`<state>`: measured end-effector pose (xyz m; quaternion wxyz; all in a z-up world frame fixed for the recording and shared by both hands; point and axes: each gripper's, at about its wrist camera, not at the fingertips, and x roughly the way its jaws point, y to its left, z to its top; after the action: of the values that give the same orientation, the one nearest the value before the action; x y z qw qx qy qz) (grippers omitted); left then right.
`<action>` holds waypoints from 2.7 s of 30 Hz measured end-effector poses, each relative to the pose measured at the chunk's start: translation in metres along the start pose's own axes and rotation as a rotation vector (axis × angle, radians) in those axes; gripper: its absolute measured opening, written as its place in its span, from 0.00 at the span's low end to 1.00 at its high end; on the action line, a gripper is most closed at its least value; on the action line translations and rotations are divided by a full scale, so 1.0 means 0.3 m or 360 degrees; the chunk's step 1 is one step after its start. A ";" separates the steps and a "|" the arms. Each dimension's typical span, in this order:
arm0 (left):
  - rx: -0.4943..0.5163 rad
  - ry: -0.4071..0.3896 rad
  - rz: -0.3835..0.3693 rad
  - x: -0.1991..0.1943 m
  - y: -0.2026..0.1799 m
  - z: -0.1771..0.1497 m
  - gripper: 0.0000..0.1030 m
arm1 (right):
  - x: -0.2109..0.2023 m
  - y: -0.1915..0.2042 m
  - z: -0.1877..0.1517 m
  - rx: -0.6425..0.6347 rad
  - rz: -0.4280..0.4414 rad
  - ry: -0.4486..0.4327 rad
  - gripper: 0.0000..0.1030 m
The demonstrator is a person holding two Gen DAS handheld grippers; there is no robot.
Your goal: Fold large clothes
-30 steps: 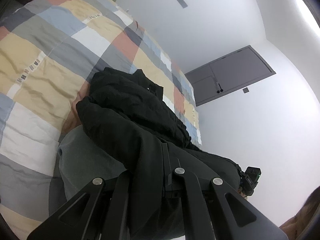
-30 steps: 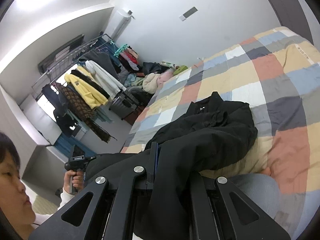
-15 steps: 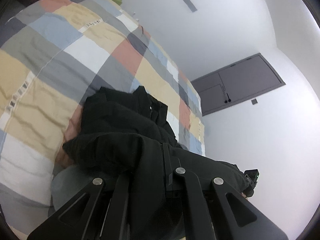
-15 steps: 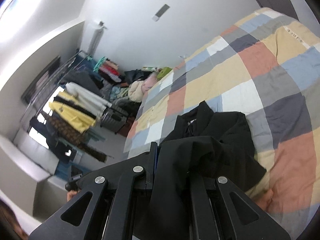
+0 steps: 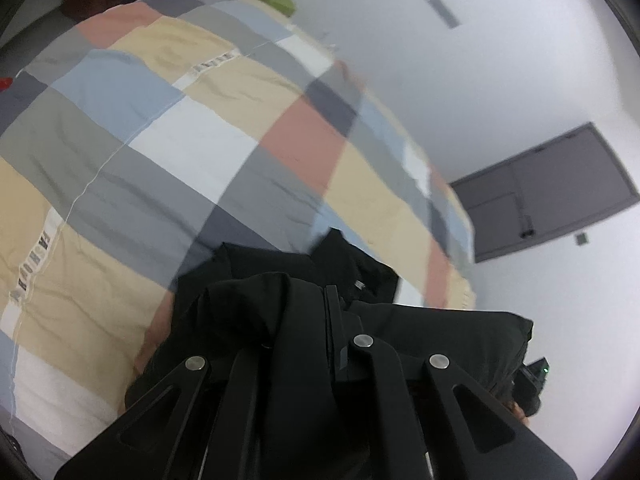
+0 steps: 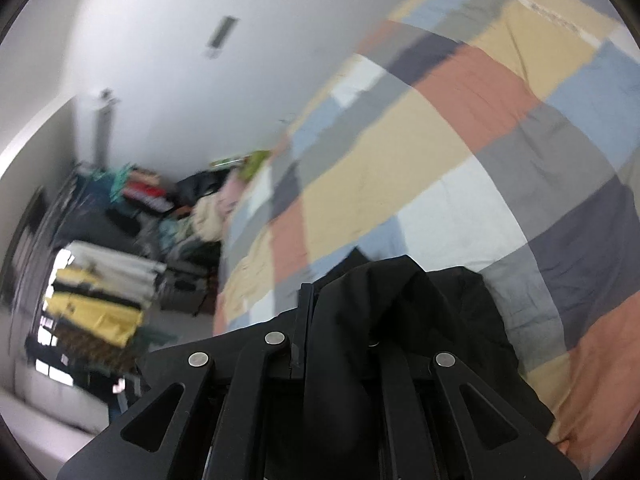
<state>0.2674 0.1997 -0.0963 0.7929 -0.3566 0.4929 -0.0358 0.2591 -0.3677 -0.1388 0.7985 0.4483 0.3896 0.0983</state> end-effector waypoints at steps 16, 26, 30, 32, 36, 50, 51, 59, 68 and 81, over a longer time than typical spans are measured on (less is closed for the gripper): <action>-0.0037 0.0158 0.0353 0.604 0.078 0.162 0.08 | 0.421 -0.222 0.152 0.0208 -0.0314 0.0135 0.05; -0.0014 0.0284 0.0469 0.814 0.093 0.236 0.09 | 0.551 -0.321 0.173 0.0285 -0.0324 0.0215 0.05; -0.0047 0.0330 0.0452 0.799 0.099 0.235 0.09 | 0.521 -0.299 0.174 0.0256 -0.0304 0.0250 0.09; -0.0038 0.0342 0.0437 0.771 0.096 0.225 0.09 | 0.496 -0.280 0.171 0.0239 -0.0289 0.0261 0.14; -0.0018 0.0329 0.0418 0.674 0.076 0.204 0.11 | 0.436 -0.211 0.160 0.0148 -0.0255 0.0282 0.29; 0.0578 -0.0223 0.0377 0.210 -0.284 0.086 0.89 | 0.183 0.248 0.089 -0.0432 -0.0365 0.0003 0.87; 0.0621 -0.0251 0.0360 0.206 -0.308 0.062 0.95 | 0.193 0.276 0.070 -0.0492 -0.0372 -0.0001 0.87; 0.0856 -0.0305 0.0332 0.423 -0.400 -0.155 1.00 | 0.439 0.317 -0.193 -0.0972 -0.0427 0.0040 0.88; 0.0991 -0.0198 0.0395 0.742 -0.379 -0.249 1.00 | 0.666 0.198 -0.318 -0.1108 -0.0503 0.0013 0.88; 0.0991 -0.0238 0.0482 0.921 -0.381 -0.187 1.00 | 0.807 0.147 -0.254 -0.1097 -0.0556 -0.0013 0.89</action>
<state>0.3972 -0.0277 -0.2513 0.8938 -0.0224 0.4462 -0.0401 0.3773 -0.1709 -0.2557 0.9086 0.0809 0.4011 0.0841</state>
